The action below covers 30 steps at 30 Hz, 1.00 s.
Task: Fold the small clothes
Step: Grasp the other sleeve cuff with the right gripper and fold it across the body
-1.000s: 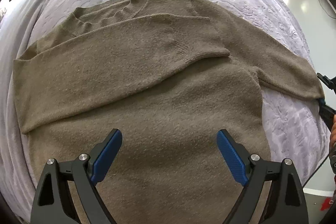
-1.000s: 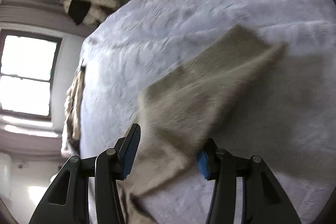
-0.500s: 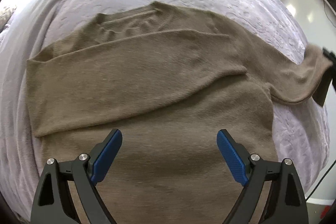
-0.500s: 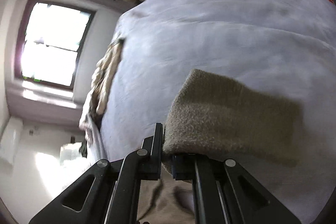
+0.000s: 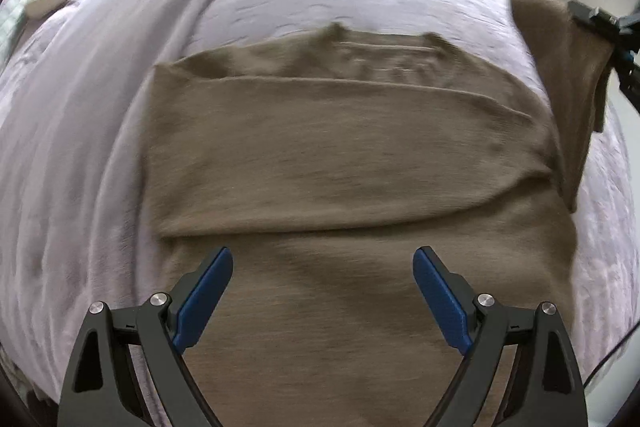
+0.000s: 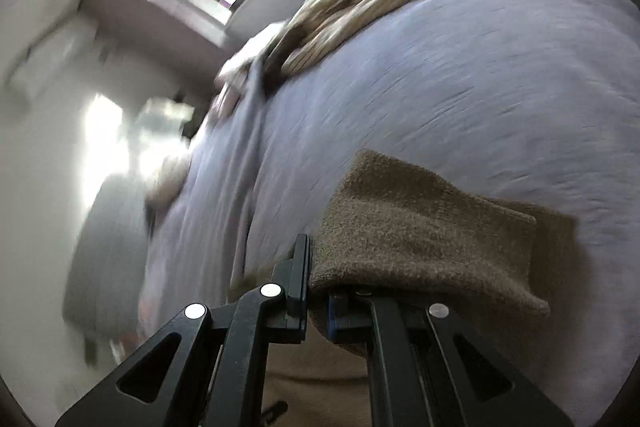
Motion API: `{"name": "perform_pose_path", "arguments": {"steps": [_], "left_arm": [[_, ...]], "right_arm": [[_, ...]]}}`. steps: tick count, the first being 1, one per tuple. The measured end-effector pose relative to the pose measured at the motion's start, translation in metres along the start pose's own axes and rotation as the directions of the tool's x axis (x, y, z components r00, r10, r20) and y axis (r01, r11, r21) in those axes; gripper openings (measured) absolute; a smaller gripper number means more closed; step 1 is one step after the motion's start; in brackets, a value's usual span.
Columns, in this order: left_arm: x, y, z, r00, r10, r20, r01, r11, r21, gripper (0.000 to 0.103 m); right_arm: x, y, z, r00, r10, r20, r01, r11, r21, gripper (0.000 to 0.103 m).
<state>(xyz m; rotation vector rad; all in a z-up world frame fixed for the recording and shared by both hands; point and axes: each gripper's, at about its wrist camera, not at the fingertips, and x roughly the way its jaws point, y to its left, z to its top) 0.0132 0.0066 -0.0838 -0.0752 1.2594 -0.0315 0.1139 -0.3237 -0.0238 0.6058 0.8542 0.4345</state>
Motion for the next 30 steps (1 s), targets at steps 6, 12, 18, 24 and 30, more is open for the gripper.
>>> {"name": "perform_pose_path", "arguments": {"steps": [6, 12, 18, 24, 30], "left_arm": [[0.010, 0.039, -0.006, 1.000, 0.020, 0.000, -0.020, 0.996, -0.086, 0.092], [0.010, 0.062, -0.017, 1.000, 0.008, 0.010, -0.006, 0.992, -0.128, 0.092], [0.010, 0.074, -0.026, 1.000, -0.003, 0.005, 0.004, 0.991, -0.135, 0.092], [0.003, 0.084, -0.033, 1.000, -0.005, 0.018, 0.007, 0.990, -0.142, 0.092], [0.002, 0.098, -0.042, 1.000, -0.005, 0.017, 0.008, 0.989, -0.146, 0.092]], "right_arm": [[0.098, 0.047, -0.061, 0.965, -0.084, -0.249, 0.033, 0.979, -0.203, 0.009], [0.145, 0.009, -0.105, 0.898, -0.161, -0.410, 0.153, 0.987, -0.052, 0.034], [0.098, -0.034, -0.105, 0.972, -0.011, -0.233, 0.095, 0.931, 0.353, 0.051], [0.096, -0.034, -0.087, 0.985, -0.043, -0.164, 0.106, 0.914, 0.393, 0.007], [0.130, 0.067, -0.086, 0.955, -0.152, -0.254, 0.099, 0.973, -0.209, 0.007]]}}
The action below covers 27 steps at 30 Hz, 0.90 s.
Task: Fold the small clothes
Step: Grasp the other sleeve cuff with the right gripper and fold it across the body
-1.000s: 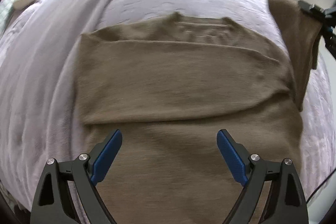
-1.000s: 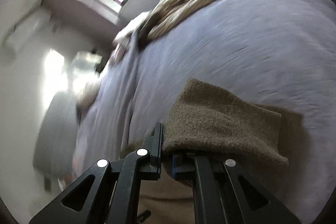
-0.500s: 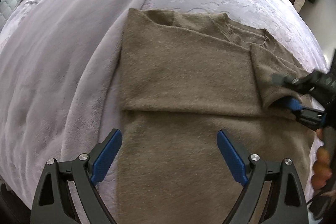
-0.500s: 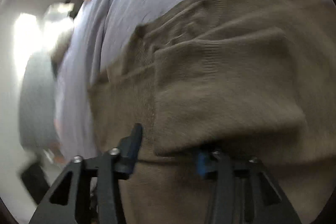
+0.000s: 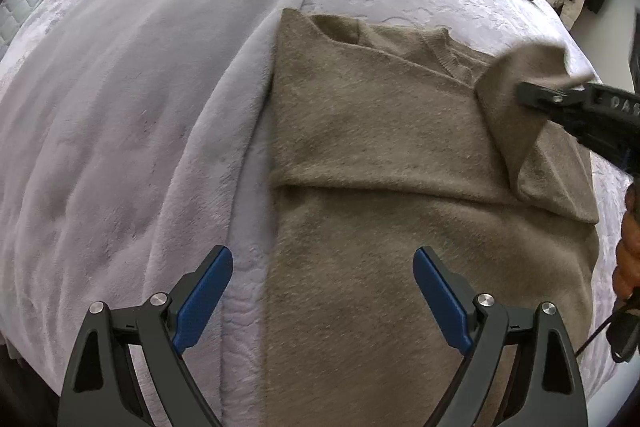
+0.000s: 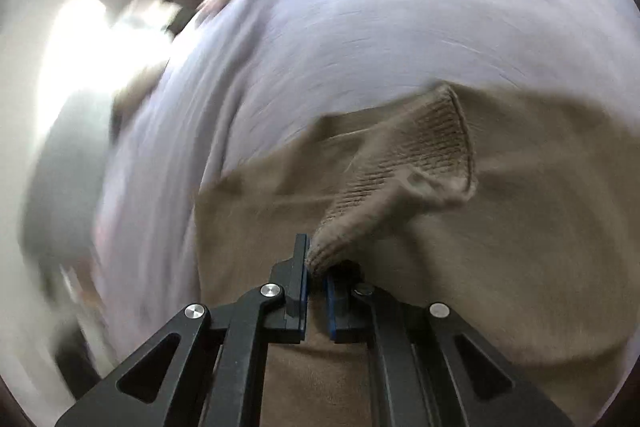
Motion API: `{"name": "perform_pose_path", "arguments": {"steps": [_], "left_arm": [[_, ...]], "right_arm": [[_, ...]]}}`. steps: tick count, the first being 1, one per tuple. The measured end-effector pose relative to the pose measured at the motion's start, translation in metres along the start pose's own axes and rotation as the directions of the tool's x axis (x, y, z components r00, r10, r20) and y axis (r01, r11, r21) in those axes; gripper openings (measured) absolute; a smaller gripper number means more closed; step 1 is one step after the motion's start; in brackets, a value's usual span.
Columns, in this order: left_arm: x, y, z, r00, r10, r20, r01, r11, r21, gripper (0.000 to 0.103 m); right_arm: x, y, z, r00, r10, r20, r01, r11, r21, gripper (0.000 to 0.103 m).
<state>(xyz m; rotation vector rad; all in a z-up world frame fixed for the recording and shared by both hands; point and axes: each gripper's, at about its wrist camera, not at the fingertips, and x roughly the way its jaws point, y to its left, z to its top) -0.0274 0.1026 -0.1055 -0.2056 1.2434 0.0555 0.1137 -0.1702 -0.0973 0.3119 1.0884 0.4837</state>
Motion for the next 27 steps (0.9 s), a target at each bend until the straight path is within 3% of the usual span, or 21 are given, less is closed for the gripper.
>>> {"name": "perform_pose_path", "arguments": {"steps": [1, 4, 7, 9, 11, 13, 16, 19, 22, 25, 27], "left_arm": [[0.000, 0.003, -0.001, 1.000, 0.003, -0.003, -0.003, 1.000, -0.005, 0.092], [0.001, 0.013, -0.004, 1.000, 0.011, -0.008, -0.012, 1.000, -0.025, 0.092], [0.001, 0.020, -0.005, 1.000, 0.020, -0.015, -0.020, 0.999, -0.036, 0.092], [0.001, 0.022, -0.005, 1.000, 0.023, -0.017, -0.023, 0.999, -0.039, 0.092], [0.000, 0.023, -0.004, 1.000, 0.017, -0.015, -0.017, 0.999, -0.045, 0.092], [0.001, 0.021, 0.000, 1.000, 0.001, -0.015, -0.002, 0.999, -0.050, 0.092], [0.000, 0.012, 0.015, 1.000, -0.023, 0.003, 0.023, 0.999, -0.048, 0.092], [0.001, -0.001, 0.035, 0.999, -0.046, 0.030, 0.047, 0.998, -0.036, 0.092], [0.013, -0.013, 0.056, 0.998, -0.045, 0.039, 0.046, 0.998, -0.034, 0.092], [0.033, -0.020, 0.068, 0.998, -0.055, 0.006, 0.055, 0.997, -0.050, 0.092], [0.047, -0.026, 0.069, 0.999, -0.037, -0.019, 0.037, 0.998, -0.045, 0.092]], "right_arm": [[0.012, 0.022, -0.001, 0.999, -0.029, -0.035, 0.025, 0.993, -0.119, 0.007], [0.039, 0.058, -0.017, 0.989, -0.108, -0.105, 0.067, 0.939, -0.336, 0.008], [0.063, 0.074, -0.035, 0.965, -0.177, -0.195, 0.072, 0.889, -0.452, 0.011], [0.077, 0.079, -0.046, 0.944, -0.252, -0.214, 0.112, 0.853, -0.510, 0.021], [0.074, 0.081, -0.051, 0.946, -0.258, -0.195, 0.123, 0.845, -0.520, 0.046], [0.061, 0.074, -0.049, 0.957, -0.212, -0.200, 0.101, 0.885, -0.455, 0.058], [0.029, 0.041, -0.046, 0.974, -0.108, -0.198, 0.052, 0.962, -0.269, 0.058], [-0.016, -0.024, -0.056, 0.987, -0.062, -0.149, 0.060, 0.998, -0.015, 0.058], [-0.059, -0.091, -0.074, 0.995, -0.052, -0.086, 0.072, 0.965, 0.254, 0.058], [-0.080, -0.154, -0.093, 0.998, -0.064, -0.027, 0.070, 0.878, 0.474, 0.058], [-0.086, -0.180, -0.102, 0.998, -0.060, 0.003, 0.048, 0.827, 0.560, 0.058]]}}
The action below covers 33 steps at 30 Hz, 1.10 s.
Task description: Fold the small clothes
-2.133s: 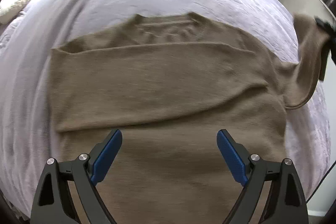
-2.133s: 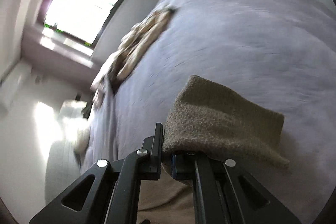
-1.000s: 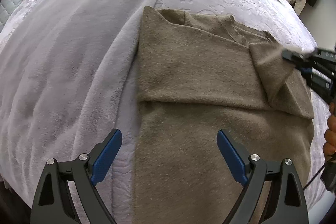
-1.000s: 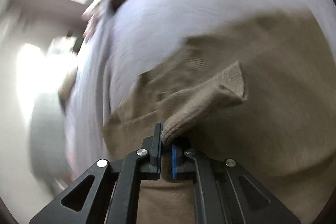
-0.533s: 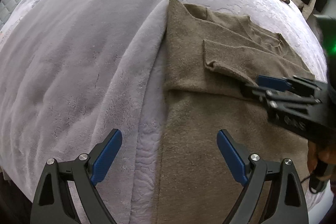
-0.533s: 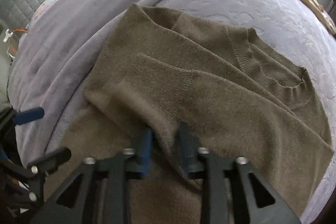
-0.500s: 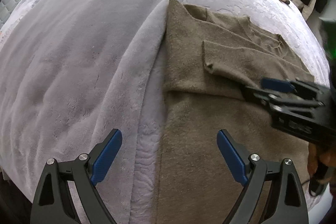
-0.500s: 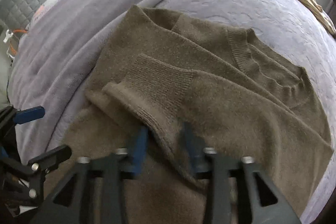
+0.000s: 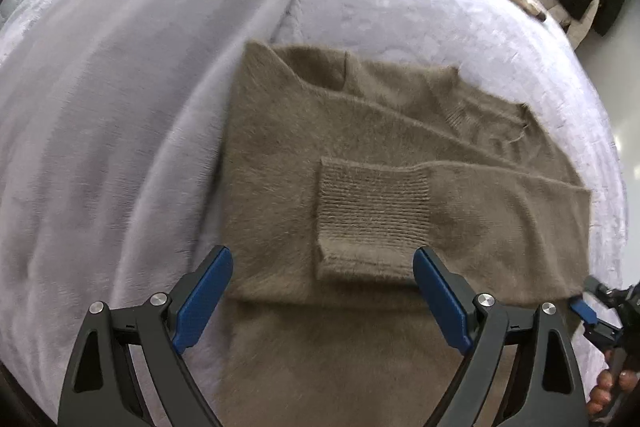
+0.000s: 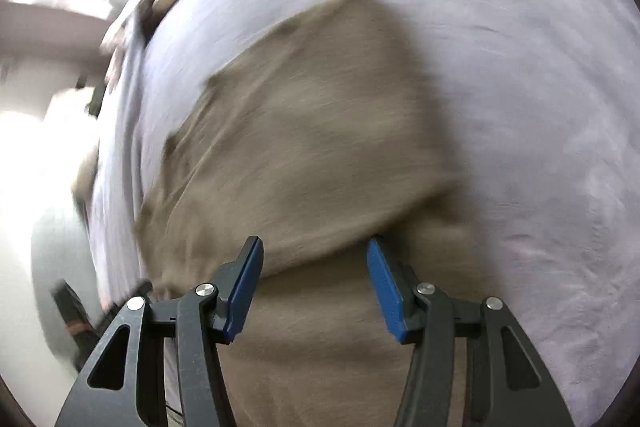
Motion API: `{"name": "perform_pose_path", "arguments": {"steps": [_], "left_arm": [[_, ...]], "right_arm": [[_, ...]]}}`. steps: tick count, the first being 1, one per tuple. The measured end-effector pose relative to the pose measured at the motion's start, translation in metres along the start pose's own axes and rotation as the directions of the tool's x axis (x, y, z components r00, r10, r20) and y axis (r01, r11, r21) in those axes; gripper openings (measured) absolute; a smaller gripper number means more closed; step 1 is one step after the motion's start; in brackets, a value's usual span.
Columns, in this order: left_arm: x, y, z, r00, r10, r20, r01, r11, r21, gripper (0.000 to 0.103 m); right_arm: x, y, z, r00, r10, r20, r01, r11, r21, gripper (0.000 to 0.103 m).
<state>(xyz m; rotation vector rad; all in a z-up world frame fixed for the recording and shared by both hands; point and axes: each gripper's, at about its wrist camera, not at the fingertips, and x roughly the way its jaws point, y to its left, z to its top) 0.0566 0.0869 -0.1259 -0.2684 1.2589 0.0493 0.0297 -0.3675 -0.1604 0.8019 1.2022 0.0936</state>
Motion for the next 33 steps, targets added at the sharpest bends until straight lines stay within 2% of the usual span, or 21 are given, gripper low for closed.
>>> {"name": "perform_pose_path", "arguments": {"steps": [2, 3, 4, 5, 7, 8, 11, 13, 16, 18, 20, 22, 23, 24, 25, 26, 28, 30, 33], "left_arm": [[0.012, -0.007, -0.002, 0.999, 0.036, -0.018, -0.035, 0.999, 0.028, 0.092], [0.016, -0.012, -0.003, 0.999, 0.048, -0.023, -0.047, 0.998, 0.051, 0.092], [0.018, -0.016, -0.004, 0.998, 0.058, -0.022, -0.057, 0.996, 0.070, 0.092], [0.019, -0.020, -0.005, 0.997, 0.068, -0.020, -0.066, 0.994, 0.085, 0.092], [0.018, -0.025, -0.005, 0.998, 0.065, -0.023, -0.062, 0.994, 0.092, 0.092], [0.019, -0.027, -0.005, 0.998, 0.059, -0.026, -0.056, 0.994, 0.090, 0.092], [0.023, -0.038, -0.008, 0.996, 0.086, -0.012, -0.084, 0.989, 0.123, 0.092], [0.028, -0.041, -0.008, 0.995, 0.100, -0.002, -0.099, 0.985, 0.142, 0.092], [0.027, -0.037, -0.004, 0.997, 0.076, -0.019, -0.073, 0.989, 0.127, 0.092], [0.021, -0.027, -0.003, 0.998, 0.048, -0.027, -0.044, 0.991, 0.124, 0.092], [0.018, -0.021, -0.001, 0.999, -0.005, -0.041, 0.010, 0.993, 0.117, 0.091], [0.017, -0.017, 0.001, 0.997, -0.041, -0.063, 0.048, 0.992, 0.114, 0.063], [0.017, -0.017, 0.002, 0.996, -0.054, -0.076, 0.063, 0.991, 0.114, 0.051], [0.017, -0.017, 0.003, 0.993, -0.080, -0.081, 0.089, 0.990, 0.112, 0.044], [0.016, -0.018, 0.005, 0.992, -0.098, -0.084, 0.108, 0.988, 0.114, 0.028], [0.016, -0.021, 0.007, 0.992, -0.097, -0.084, 0.106, 0.987, 0.120, 0.022], [0.016, -0.025, 0.008, 0.993, -0.092, -0.069, 0.101, 0.985, 0.138, 0.018], [0.016, -0.022, 0.006, 0.995, -0.083, -0.063, 0.092, 0.985, 0.143, 0.018], [0.019, -0.019, -0.002, 0.996, -0.056, -0.066, 0.066, 0.985, 0.160, 0.018]], "right_arm": [[0.001, -0.024, 0.006, 0.997, 0.072, 0.040, -0.076, 0.989, 0.130, 0.058], [0.004, -0.024, 0.008, 0.994, 0.097, 0.053, -0.105, 0.980, 0.167, 0.056], [0.004, -0.033, 0.015, 0.988, 0.135, 0.074, -0.148, 0.965, 0.215, 0.045], [0.003, -0.044, 0.021, 0.981, 0.168, 0.099, -0.188, 0.948, 0.256, 0.025], [0.002, -0.050, 0.025, 0.973, 0.182, 0.140, -0.216, 0.932, 0.291, 0.009], [-0.002, -0.051, 0.026, 0.968, 0.193, 0.161, -0.234, 0.928, 0.291, 0.008], [-0.011, -0.047, 0.030, 0.970, 0.176, 0.166, -0.210, 0.953, 0.217, 0.008], [-0.006, -0.044, 0.034, 0.979, 0.156, 0.128, -0.176, 0.970, 0.165, 0.008], [0.011, -0.039, 0.036, 0.995, 0.092, 0.028, -0.095, 0.989, 0.114, 0.009], [0.008, -0.035, 0.035, 0.995, 0.091, 0.034, -0.094, 0.991, 0.092, 0.013], [0.007, -0.029, 0.033, 0.996, 0.088, 0.029, -0.090, 0.993, 0.074, 0.023], [0.001, -0.037, 0.028, 0.996, 0.084, 0.022, -0.086, 0.994, 0.062, 0.029], [-0.001, -0.034, 0.026, 0.997, 0.069, 0.022, -0.070, 0.997, 0.045, 0.030], [-0.002, -0.032, 0.024, 0.998, 0.051, 0.027, -0.052, 0.998, 0.030, 0.030], [-0.007, -0.030, 0.021, 0.999, 0.030, 0.037, -0.031, 0.999, 0.013, 0.030], [-0.013, -0.027, 0.020, 0.999, 0.004, 0.053, -0.004, 1.000, -0.002, 0.030], [-0.027, -0.025, 0.021, 0.993, -0.051, 0.102, 0.053, 0.998, -0.015, 0.030], [-0.034, -0.026, 0.027, 0.989, -0.066, 0.129, 0.069, 0.997, -0.017, 0.031], [-0.031, -0.030, 0.043, 0.995, -0.042, 0.092, 0.045, 0.999, -0.030, 0.044]]}}
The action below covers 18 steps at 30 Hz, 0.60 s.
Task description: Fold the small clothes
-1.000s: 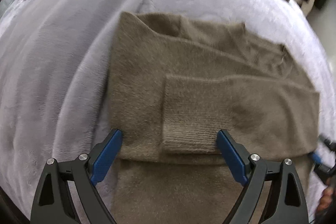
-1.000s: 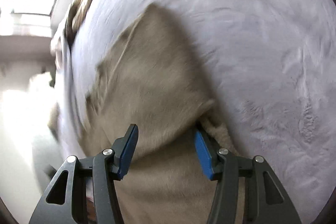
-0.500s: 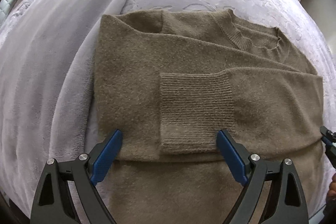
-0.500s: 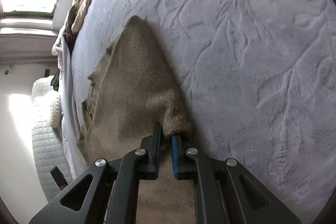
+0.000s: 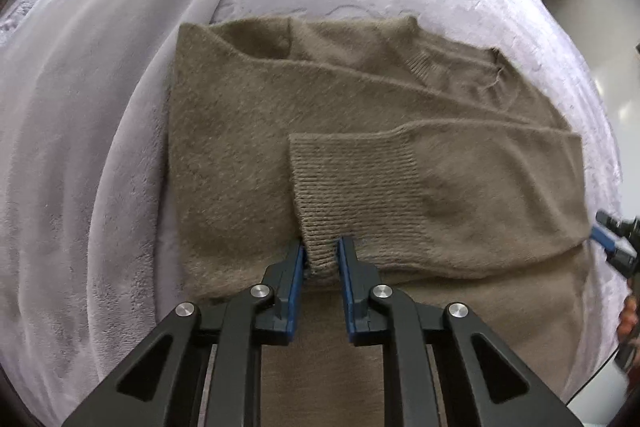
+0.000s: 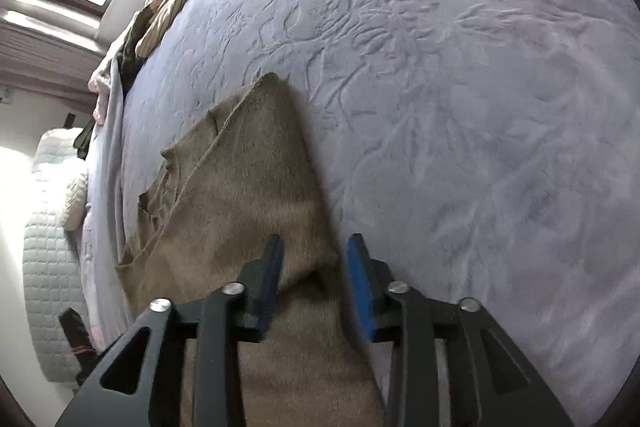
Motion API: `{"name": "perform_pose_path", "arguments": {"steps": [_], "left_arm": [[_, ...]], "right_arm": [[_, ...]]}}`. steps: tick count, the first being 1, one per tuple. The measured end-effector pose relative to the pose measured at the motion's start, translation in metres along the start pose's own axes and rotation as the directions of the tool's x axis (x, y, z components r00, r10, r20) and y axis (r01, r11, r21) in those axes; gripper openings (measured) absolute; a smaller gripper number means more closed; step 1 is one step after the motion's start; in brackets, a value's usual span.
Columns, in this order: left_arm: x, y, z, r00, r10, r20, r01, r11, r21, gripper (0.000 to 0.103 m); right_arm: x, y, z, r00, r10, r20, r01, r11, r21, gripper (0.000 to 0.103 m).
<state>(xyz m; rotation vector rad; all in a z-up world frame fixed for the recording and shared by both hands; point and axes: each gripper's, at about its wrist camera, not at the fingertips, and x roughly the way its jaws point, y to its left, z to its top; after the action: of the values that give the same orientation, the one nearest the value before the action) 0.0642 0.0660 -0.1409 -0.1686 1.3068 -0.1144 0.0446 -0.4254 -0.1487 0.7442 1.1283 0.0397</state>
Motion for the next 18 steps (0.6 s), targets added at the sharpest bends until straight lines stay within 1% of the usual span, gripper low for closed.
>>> {"name": "perform_pose_path", "arguments": {"steps": [2, 3, 5, 6, 7, 8, 9, 11, 12, 13, 14, 15, 16, 17, 18], "left_arm": [[0.001, -0.002, 0.002, 1.000, 0.002, 0.003, -0.002, 1.000, 0.000, 0.018], [0.002, -0.004, 0.003, 1.000, 0.005, 0.005, -0.005, 1.000, 0.001, 0.018], [0.003, -0.005, 0.004, 1.000, 0.009, 0.006, -0.009, 1.000, -0.004, 0.018], [0.003, -0.006, 0.004, 1.000, 0.010, 0.006, -0.010, 1.000, -0.006, 0.018], [0.003, -0.006, 0.004, 1.000, 0.010, 0.006, -0.010, 1.000, -0.008, 0.018], [0.003, -0.007, 0.004, 1.000, 0.010, 0.008, -0.010, 1.000, -0.010, 0.019], [0.001, -0.007, 0.003, 1.000, 0.010, 0.011, -0.010, 1.000, -0.007, 0.019], [-0.003, -0.005, -0.002, 1.000, 0.014, 0.013, -0.014, 1.000, 0.001, 0.019], [-0.003, -0.003, -0.004, 1.000, 0.022, 0.016, -0.022, 1.000, 0.002, 0.019], [-0.002, -0.005, -0.005, 0.999, 0.027, 0.018, -0.027, 1.000, -0.002, 0.019], [-0.001, -0.005, -0.004, 0.999, 0.034, 0.012, -0.034, 0.999, -0.008, 0.019], [-0.002, -0.006, -0.004, 0.999, 0.040, 0.006, -0.040, 0.999, -0.018, 0.020], [-0.005, -0.007, -0.004, 0.999, 0.051, 0.002, -0.051, 0.998, -0.024, 0.033], [-0.008, -0.005, -0.004, 0.997, 0.071, 0.005, -0.071, 0.997, -0.028, 0.062], [-0.016, -0.002, -0.004, 0.994, 0.103, 0.027, -0.102, 0.994, -0.034, 0.076]], "right_arm": [[0.014, -0.002, 0.009, 0.999, 0.007, -0.034, -0.008, 1.000, -0.008, 0.045], [0.019, -0.006, 0.012, 0.998, 0.033, -0.050, -0.032, 0.999, 0.009, 0.045], [0.035, -0.017, 0.015, 0.986, 0.137, -0.094, -0.129, 0.988, 0.085, 0.045], [0.042, -0.021, 0.016, 0.980, 0.165, -0.109, -0.152, 0.981, 0.117, 0.045], [0.047, -0.024, 0.017, 0.975, 0.185, -0.124, -0.166, 0.976, 0.144, 0.037], [0.048, -0.025, 0.017, 0.972, 0.193, -0.132, -0.174, 0.974, 0.146, 0.015], [0.045, -0.023, 0.018, 0.971, 0.199, -0.135, -0.181, 0.974, 0.135, 0.014], [0.029, -0.013, 0.020, 0.975, 0.196, -0.103, -0.192, 0.980, 0.054, 0.012], [0.025, -0.010, 0.021, 0.979, 0.181, -0.097, -0.180, 0.983, 0.023, 0.011], [0.024, -0.009, 0.022, 0.985, 0.143, -0.098, -0.144, 0.989, -0.009, 0.009], [0.028, -0.012, 0.024, 0.991, 0.066, -0.114, -0.072, 0.996, -0.047, 0.008], [0.032, -0.014, 0.024, 0.992, 0.016, -0.124, -0.023, 0.998, -0.062, 0.008], [0.036, -0.020, 0.025, 0.992, -0.011, -0.129, 0.004, 0.998, -0.055, 0.008], [0.037, -0.026, 0.024, 0.991, 0.014, -0.133, -0.017, 1.000, -0.025, 0.007], [0.035, -0.028, 0.023, 0.992, 0.025, -0.122, -0.026, 1.000, -0.007, 0.007]]}}
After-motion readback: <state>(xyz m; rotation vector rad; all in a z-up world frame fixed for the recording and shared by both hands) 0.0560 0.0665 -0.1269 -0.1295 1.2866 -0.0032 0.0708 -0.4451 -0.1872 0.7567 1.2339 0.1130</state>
